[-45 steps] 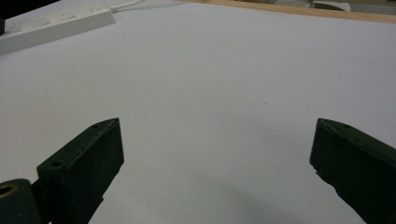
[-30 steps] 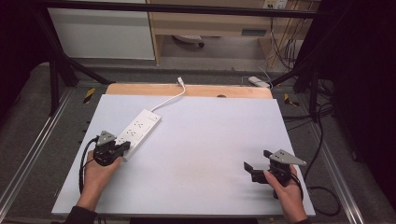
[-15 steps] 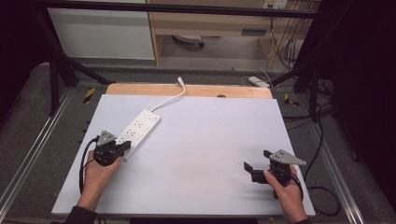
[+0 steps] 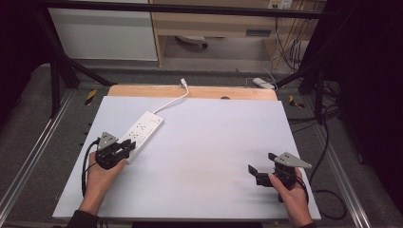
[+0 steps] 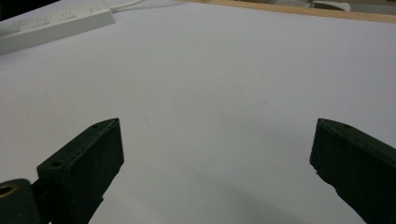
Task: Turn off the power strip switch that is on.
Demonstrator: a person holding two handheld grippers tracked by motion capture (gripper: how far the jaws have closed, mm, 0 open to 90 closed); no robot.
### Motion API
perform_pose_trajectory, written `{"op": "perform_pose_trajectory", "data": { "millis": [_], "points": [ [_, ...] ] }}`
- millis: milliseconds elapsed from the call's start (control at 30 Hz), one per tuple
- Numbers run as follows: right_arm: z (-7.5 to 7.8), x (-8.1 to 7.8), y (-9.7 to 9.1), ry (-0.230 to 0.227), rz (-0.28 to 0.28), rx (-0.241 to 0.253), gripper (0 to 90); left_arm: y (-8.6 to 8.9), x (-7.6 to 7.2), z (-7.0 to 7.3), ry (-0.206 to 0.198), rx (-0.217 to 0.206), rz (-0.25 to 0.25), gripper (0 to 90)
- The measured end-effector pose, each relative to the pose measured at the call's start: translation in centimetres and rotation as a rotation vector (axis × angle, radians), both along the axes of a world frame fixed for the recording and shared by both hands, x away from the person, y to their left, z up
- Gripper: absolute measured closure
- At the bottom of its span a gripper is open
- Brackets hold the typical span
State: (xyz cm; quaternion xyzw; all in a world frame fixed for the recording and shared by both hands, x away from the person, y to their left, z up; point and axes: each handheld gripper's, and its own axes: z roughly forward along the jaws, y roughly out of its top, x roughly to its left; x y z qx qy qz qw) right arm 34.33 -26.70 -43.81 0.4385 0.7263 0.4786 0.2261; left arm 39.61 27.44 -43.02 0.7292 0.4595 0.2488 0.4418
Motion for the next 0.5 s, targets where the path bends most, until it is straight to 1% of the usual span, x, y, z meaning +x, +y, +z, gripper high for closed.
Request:
{"op": "perform_pose_trajectory", "data": {
  "millis": [67,133,233,300,500],
  "points": [
    [-0.01,0.00,0.01,-0.001,0.000,0.000,3.2,-0.03,-0.01,0.05,-0.008,0.003,-0.001,69.6],
    [0.00,0.00,-0.01,0.000,0.000,0.001,3.2,-0.11,-0.02,0.08,-0.013,-0.004,0.003,66.9],
    [0.00,-0.01,-0.01,0.002,0.000,0.001,3.2,-0.21,-0.02,0.10,-0.015,-0.007,0.003,63.7],
    [0.00,0.00,0.00,0.000,0.000,0.001,3.2,-0.30,0.01,0.10,-0.011,-0.008,0.007,60.0],
    [0.00,0.00,-0.01,0.001,0.000,0.001,3.2,-0.43,0.00,0.23,-0.017,-0.018,0.010,48.7]
  ]
}}
